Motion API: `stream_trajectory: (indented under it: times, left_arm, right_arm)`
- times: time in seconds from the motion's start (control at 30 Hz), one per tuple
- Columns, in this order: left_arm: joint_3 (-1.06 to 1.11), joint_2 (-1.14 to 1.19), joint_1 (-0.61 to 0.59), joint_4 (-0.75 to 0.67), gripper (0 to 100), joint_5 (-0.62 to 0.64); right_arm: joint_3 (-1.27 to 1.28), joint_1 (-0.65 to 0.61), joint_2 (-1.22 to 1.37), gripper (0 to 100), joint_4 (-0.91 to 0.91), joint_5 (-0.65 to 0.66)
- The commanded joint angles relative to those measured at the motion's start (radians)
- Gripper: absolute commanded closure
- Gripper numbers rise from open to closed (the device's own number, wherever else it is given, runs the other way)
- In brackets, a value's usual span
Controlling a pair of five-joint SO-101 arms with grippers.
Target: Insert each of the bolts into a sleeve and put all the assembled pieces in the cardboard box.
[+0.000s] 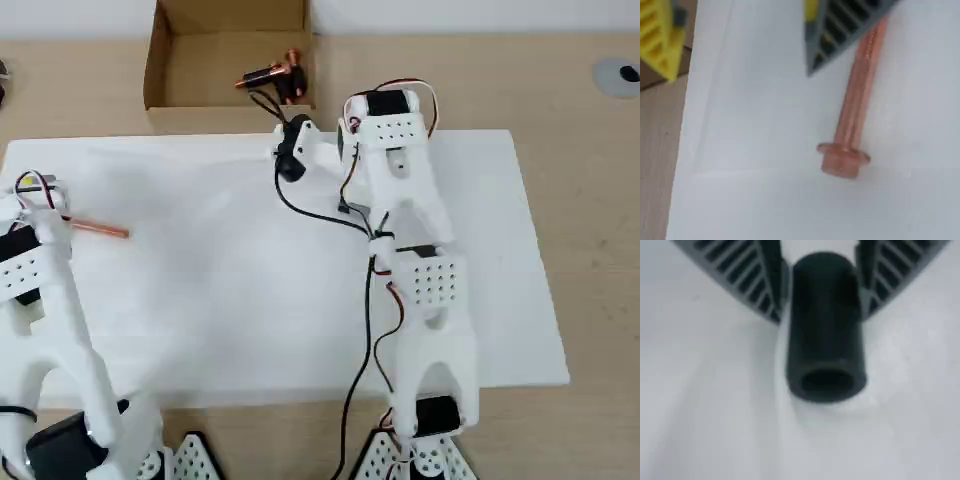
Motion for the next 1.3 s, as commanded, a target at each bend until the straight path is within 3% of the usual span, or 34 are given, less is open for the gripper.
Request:
stream_trajectory:
  times: [0.0,0.1,0.27,0.37,0.73,1.07,1.27]
  left_arm:
    - [-0.051,-0.013,0.011,-0.009,81,-0.011]
    - [-0.051,-0.013,0.011,-0.009,81,-0.011]
    - [-0.051,-0.013,0.009,-0.009,81,-0.011]
    - [-0.051,-0.013,0.009,-0.008,81,-0.011]
    - [-0.051,-0.013,0.002,-0.008,81,-0.011]
    - [-0.051,-0.013,0.003,-0.008,81,-0.011]
    - [-0.051,-0.013,0.005,-0.008,81,-0.011]
  right_arm:
    - [-0.058,0.024,-0.012,98.7,-0.008,-0.012]
    - [-0.11,0.021,-0.012,96.7,0.018,-0.012]
    - [-0.145,0.007,-0.01,73.8,0.051,-0.009]
    - [-0.142,-0.004,-0.01,68.4,0.055,-0.009]
    - [-0.047,-0.084,-0.01,68.4,0.057,-0.018]
    - [-0.05,-0.081,-0.012,68.9,0.055,-0.02]
    - [-0.051,-0.047,-0.012,82.9,0.054,-0.02]
